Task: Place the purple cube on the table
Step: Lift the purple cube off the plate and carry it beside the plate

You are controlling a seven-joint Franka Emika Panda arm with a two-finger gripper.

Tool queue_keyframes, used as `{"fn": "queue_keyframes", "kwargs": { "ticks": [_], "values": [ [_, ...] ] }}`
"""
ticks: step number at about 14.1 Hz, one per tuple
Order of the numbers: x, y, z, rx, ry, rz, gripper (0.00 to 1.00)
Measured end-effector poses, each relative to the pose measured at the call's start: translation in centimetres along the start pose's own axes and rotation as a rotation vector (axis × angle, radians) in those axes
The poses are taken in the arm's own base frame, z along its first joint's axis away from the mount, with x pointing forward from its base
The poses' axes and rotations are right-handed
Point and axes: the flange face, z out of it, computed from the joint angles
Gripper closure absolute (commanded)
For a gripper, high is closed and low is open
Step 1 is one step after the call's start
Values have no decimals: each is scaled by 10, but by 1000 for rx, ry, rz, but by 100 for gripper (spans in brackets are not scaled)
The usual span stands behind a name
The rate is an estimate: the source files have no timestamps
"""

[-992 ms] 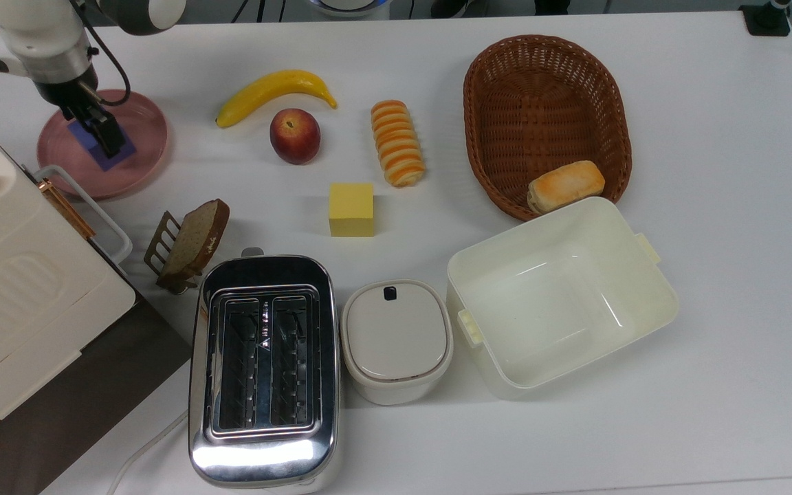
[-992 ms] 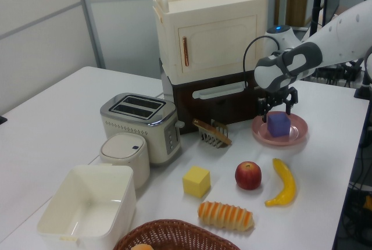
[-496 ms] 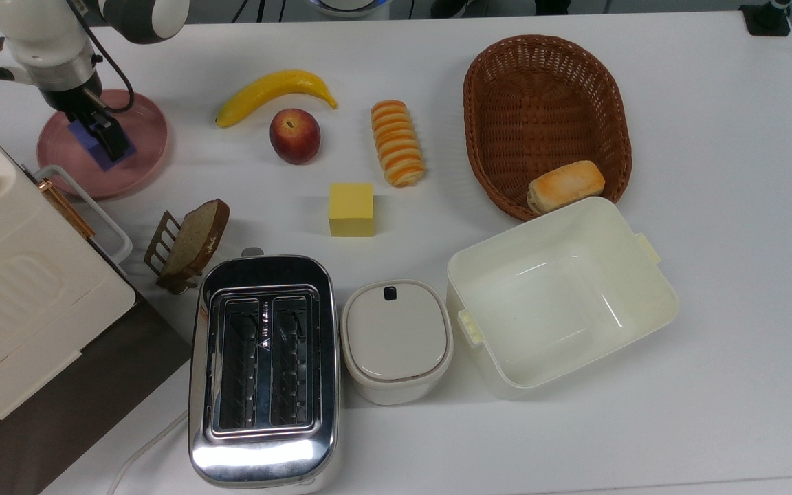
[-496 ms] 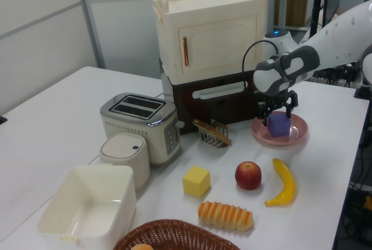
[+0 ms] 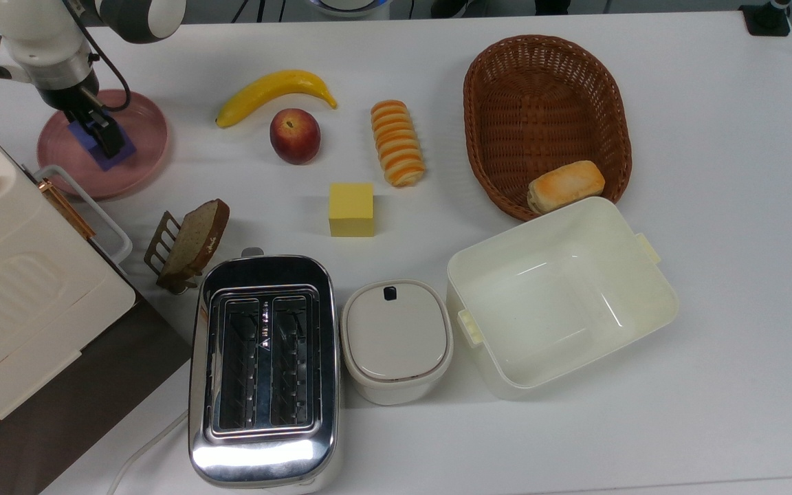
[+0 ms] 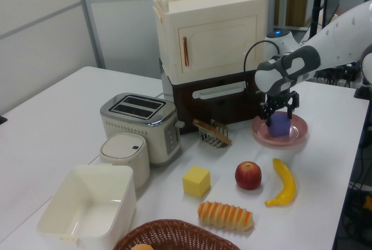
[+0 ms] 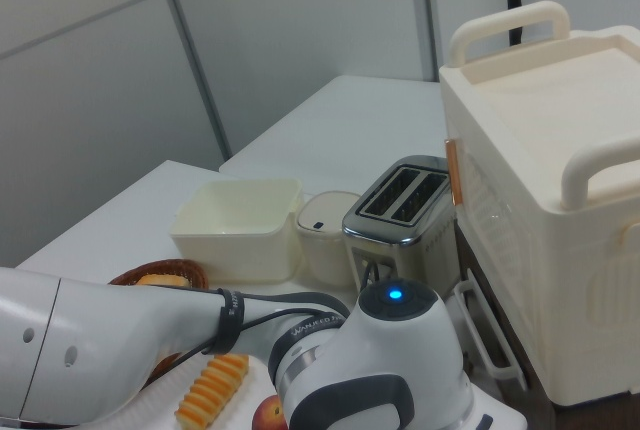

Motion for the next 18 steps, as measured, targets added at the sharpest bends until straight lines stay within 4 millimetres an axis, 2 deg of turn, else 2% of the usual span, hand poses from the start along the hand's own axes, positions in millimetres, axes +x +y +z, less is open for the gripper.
{"fn": "queue_keyframes", "kwargs": {
  "ticks": [6, 8, 10, 11, 12, 14, 16, 18],
  "values": [
    [0, 0, -1, -14, 5, -17, 74],
    [1, -7, -5, -8, 12, -28, 74],
    [-4, -38, -18, 22, 29, -71, 74],
    [-8, -57, -23, 37, 34, -80, 74],
    [-16, -87, -31, 58, 41, -90, 74],
    [-27, -120, -43, 83, 49, -102, 74],
    [-37, -142, -56, 99, 44, -119, 83],
    [-42, -147, -68, 103, 44, -126, 83]
  ]
}}
